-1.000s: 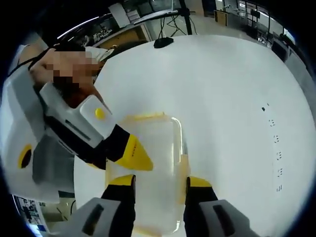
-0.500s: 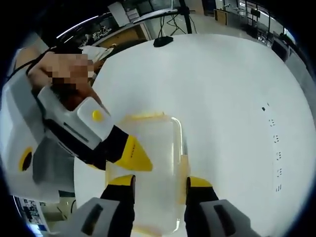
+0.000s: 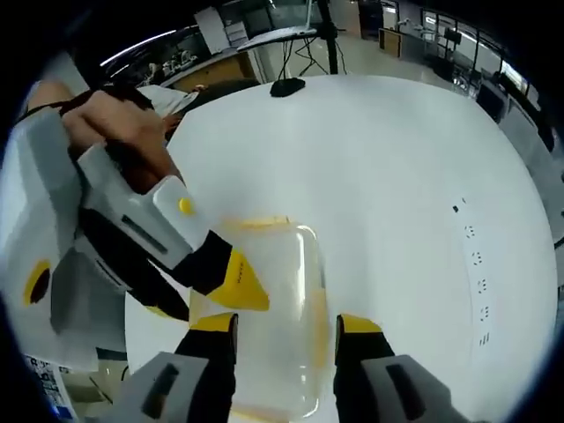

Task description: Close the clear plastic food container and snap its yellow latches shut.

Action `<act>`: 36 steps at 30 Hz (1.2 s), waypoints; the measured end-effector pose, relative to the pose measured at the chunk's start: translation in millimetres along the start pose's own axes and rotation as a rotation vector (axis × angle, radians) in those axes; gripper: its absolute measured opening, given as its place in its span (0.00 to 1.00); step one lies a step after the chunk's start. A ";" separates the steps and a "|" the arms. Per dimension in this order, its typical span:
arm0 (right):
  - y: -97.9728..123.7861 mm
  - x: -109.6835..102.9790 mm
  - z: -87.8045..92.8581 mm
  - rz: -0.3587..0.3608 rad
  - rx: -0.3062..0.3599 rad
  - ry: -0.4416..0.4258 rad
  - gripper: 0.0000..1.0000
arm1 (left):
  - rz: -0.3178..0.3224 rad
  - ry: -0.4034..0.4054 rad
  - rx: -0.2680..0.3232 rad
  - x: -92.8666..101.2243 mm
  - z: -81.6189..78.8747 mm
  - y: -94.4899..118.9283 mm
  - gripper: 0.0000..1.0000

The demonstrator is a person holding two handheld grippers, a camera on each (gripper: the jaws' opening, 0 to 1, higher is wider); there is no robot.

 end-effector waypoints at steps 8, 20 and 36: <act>7.5 -3.0 5.9 0.056 -0.027 0.053 0.47 | 0.003 0.007 -0.003 -6.0 2.6 10.3 0.48; 20.7 -12.7 15.6 0.086 -0.008 0.059 0.51 | -0.002 -0.041 -0.026 -13.4 12.1 24.5 0.52; 28.3 -26.8 35.5 0.088 0.004 0.060 0.58 | 0.028 -0.027 -0.045 -16.8 25.1 26.9 0.58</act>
Point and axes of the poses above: the point that each gripper's makers call its tool centre point, and the gripper's own axes: y roughly backward along the fingers, x roughly to its right, z roughly out of its underside, the point moved 3 cm from there along y, roughly backward along the fingers, and after that the axes turned 11 degrees about -y, right-handed, at the moved point
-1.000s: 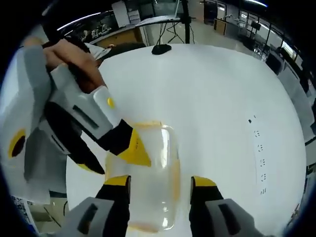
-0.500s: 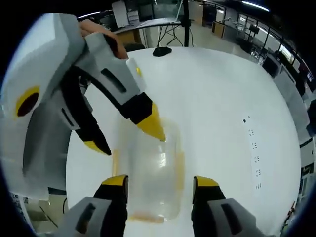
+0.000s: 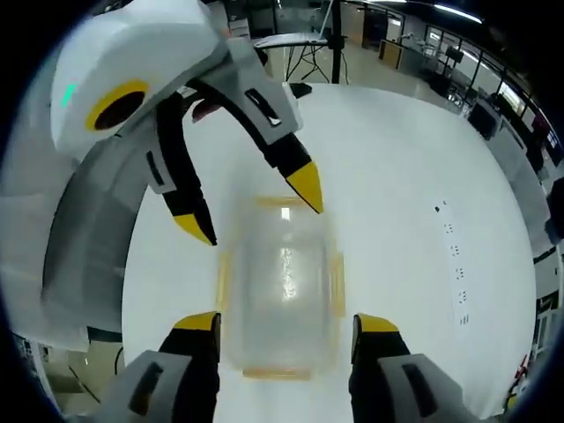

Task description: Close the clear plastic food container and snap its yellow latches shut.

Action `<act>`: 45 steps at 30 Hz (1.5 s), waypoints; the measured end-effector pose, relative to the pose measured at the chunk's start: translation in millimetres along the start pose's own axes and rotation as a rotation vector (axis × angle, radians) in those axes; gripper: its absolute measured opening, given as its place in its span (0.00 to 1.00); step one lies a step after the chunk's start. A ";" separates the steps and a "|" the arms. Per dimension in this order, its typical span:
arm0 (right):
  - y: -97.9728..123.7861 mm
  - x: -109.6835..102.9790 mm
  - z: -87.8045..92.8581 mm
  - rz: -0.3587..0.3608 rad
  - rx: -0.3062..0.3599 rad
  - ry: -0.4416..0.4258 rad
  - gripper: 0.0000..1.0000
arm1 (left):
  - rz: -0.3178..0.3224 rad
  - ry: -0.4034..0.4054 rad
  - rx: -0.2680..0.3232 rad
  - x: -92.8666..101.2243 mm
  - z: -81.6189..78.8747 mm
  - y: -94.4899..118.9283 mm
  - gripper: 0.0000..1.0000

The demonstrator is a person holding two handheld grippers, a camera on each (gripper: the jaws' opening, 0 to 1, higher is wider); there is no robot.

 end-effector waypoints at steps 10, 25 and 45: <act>0.3 -6.3 9.5 0.019 -0.007 0.010 0.62 | 0.017 -0.025 -0.013 -3.4 6.1 2.6 0.65; -1.9 -7.9 17.0 0.052 -0.001 0.017 0.69 | 0.016 -0.068 -0.027 -8.4 15.7 2.2 0.75; -18.2 -5.9 25.1 0.077 -0.008 0.024 0.78 | 0.026 -0.102 -0.059 -9.8 25.0 -14.1 0.85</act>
Point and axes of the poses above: the point that each gripper's makers call its tool centre point, and the gripper's own axes: y roughly backward along the fingers, x roughly to its right, z roughly out of its underside, the point moved 3 cm from there along y, roughly backward along the fingers, and after that the axes turned 11 degrees about -y, right-handed, at the moved point
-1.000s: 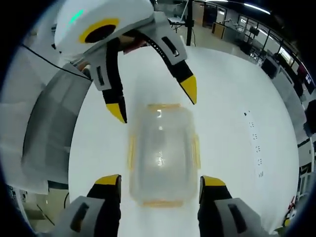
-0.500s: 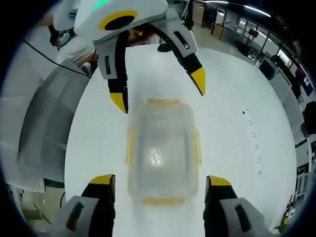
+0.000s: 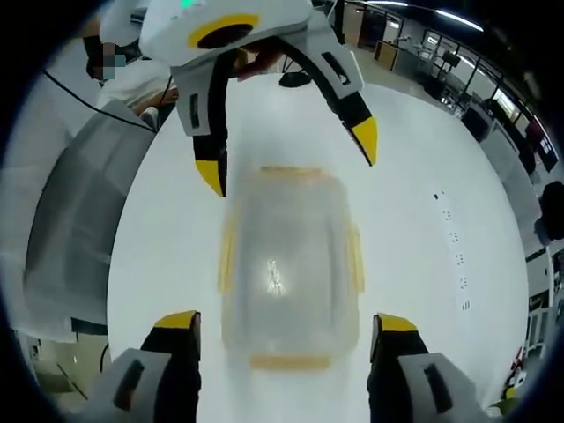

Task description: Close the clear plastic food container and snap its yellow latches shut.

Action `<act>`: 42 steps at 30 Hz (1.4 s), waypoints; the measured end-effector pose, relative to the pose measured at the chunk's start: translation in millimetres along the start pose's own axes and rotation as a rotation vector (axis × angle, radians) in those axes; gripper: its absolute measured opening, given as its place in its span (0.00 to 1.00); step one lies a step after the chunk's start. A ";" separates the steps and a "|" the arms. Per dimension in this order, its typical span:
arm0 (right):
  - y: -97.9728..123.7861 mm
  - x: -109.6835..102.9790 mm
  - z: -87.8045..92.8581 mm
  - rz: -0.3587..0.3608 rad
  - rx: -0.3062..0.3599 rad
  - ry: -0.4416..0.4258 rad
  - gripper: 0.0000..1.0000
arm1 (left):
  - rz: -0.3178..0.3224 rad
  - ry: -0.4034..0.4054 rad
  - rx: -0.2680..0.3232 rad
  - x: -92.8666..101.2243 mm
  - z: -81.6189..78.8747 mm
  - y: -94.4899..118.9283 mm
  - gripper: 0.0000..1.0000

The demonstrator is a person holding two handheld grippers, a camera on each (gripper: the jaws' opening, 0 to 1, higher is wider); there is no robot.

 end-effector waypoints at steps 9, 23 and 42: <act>-8.1 4.2 -0.5 0.026 0.003 0.025 0.85 | 0.012 -0.037 -0.019 4.2 1.9 -10.1 0.89; -24.4 4.5 3.0 0.036 -0.015 0.034 0.83 | 0.042 -0.080 -0.052 8.9 8.1 -29.1 0.88; -23.6 4.1 7.1 0.029 -0.048 0.056 0.73 | 0.075 -0.045 -0.067 17.4 8.6 -30.3 0.75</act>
Point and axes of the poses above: the point that each gripper's makers call its tool centre point, and the gripper's own axes: y roughly backward along the fingers, x roughly to its right, z roughly out of its underside, the point moved 3 cm from there along y, roughly backward along the fingers, and after that the axes turned 11 degrees about -y, right-handed, at the moved point
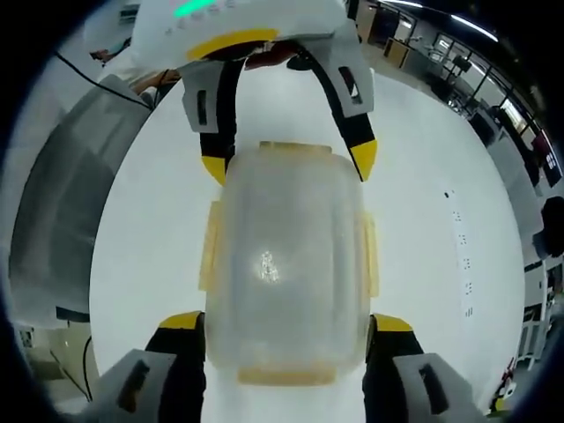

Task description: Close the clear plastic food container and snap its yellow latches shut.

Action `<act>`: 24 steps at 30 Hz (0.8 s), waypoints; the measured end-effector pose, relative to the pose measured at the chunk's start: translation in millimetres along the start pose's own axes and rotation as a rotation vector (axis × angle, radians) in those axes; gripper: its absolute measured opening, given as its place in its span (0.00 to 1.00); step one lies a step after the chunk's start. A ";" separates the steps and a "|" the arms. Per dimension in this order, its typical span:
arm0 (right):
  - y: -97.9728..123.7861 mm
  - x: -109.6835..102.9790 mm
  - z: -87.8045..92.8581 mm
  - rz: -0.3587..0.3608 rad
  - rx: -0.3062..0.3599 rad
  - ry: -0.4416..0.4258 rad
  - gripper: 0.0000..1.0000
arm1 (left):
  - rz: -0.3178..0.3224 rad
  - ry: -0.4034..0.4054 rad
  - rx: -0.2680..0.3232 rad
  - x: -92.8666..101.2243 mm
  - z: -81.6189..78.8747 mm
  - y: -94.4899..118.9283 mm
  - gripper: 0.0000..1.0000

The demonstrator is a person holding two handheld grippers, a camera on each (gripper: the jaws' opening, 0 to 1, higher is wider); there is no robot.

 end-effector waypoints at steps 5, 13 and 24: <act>-1.2 -3.7 -0.8 0.000 -0.006 0.006 0.73 | -0.003 0.010 0.006 4.0 0.6 1.4 0.75; -4.7 -9.0 -6.9 -0.002 -0.006 0.002 0.73 | 0.000 0.011 0.011 9.1 8.1 4.7 0.75; -12.8 -21.1 -27.0 -0.005 -0.012 0.004 0.73 | 0.001 0.019 0.012 20.8 27.1 12.5 0.75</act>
Point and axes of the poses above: the point that each gripper's makers call its tool centre point, and the gripper's own axes: y roughly backward along the fingers, x roughly to its right, z roughly out of its underside, the point moved 3 cm from there along y, roughly backward along the fingers, and after that the axes turned 11 degrees about -y, right-handed, at the moved point
